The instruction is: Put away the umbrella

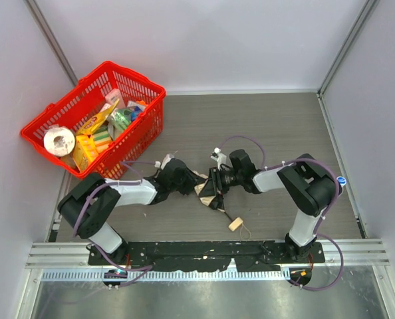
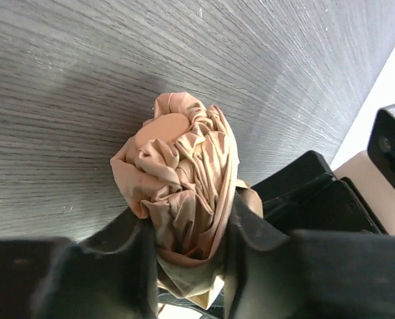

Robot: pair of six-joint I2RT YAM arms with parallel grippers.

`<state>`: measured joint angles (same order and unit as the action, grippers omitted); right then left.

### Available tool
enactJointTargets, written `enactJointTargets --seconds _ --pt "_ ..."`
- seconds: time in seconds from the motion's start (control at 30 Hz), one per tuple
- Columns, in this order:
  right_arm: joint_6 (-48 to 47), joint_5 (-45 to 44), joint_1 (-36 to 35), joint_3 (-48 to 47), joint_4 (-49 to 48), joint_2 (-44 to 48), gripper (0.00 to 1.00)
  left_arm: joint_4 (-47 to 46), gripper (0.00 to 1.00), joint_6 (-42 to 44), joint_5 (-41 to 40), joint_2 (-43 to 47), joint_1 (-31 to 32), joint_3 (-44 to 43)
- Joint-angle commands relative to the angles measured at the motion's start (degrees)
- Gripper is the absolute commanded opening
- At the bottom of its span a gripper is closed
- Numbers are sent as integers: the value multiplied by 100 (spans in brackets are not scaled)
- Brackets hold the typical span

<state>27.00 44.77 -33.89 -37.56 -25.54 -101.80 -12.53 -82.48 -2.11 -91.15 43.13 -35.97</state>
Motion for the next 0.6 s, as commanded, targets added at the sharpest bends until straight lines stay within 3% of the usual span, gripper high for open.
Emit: enactJointTargets --seconds 0.0,0.07,0.27,0.4,0.57 --pt "218 770 -21 -67 -594 177 1 568 13 522 -149 -307 81 547" --pt "-159 402 -21 -189 124 309 3 533 2 522 -141 -210 81 591" --pt "-1152 -1784 -178 -515 1955 1065 53 795 0 22 184 -227 81 582" --pt "-1864 -3137 -890 -831 2808 1399 64 1174 0 -259 536 -429 90 354" --pt "-1998 -4459 -1681 -990 3003 1286 66 1560 0 -558 615 -386 81 231"
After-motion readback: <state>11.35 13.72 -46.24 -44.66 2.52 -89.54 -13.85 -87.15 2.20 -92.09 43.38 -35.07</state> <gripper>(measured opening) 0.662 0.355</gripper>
